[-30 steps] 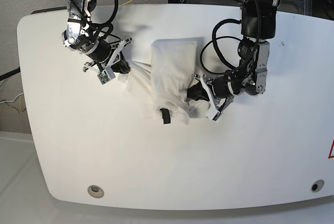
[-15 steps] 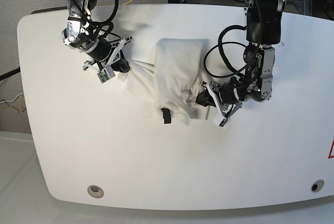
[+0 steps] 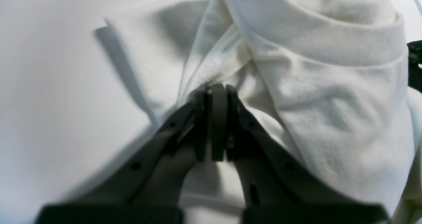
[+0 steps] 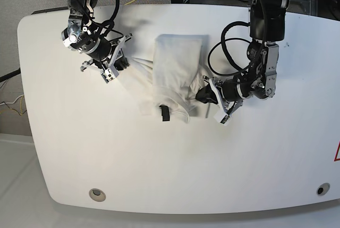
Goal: Fold the T-shirt properly
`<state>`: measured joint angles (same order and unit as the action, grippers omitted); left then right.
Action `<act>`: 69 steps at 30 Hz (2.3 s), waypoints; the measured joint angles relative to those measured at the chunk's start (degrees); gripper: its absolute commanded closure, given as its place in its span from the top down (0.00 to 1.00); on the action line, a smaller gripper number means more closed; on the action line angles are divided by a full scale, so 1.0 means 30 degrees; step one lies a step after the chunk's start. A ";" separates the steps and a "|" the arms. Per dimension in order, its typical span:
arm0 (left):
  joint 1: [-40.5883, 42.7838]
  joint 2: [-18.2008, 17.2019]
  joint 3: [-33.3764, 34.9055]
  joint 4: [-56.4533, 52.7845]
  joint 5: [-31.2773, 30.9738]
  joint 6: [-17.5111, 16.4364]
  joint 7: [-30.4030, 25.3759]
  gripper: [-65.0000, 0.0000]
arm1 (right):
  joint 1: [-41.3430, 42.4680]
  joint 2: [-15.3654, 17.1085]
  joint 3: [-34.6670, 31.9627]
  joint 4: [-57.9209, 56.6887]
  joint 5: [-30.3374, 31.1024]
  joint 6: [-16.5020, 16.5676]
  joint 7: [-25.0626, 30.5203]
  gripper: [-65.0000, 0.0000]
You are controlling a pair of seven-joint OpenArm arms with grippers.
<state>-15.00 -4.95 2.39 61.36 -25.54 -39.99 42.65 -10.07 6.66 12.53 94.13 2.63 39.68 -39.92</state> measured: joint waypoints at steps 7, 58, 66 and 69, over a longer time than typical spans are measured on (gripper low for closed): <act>-0.0131 0.0102 -0.0525 0.0321 0.0022 -0.0051 0.1071 0.02 | 0.1027 0.0022 0.0015 -0.0007 -0.0685 -0.0197 -0.1413 0.82; 0.7249 -0.4801 -0.8874 1.3857 0.0568 0.1144 0.6273 0.02 | -0.1960 0.2229 0.8153 0.2994 -0.0874 0.0146 -0.3847 0.80; 0.9573 -0.4816 -1.1125 1.3865 0.0452 0.0022 0.6142 0.02 | -0.3854 0.2222 0.9821 0.3002 -0.0852 0.0146 -0.3759 0.80; 1.0564 -0.4823 -1.1927 1.3872 0.0503 0.0022 0.6135 0.02 | -0.4641 0.2222 1.0535 0.3002 -0.0816 0.0153 -0.3767 0.80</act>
<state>16.69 -19.42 -33.39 102.98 -24.03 -39.92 61.06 -23.99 13.32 44.14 103.13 0.19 40.14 -51.22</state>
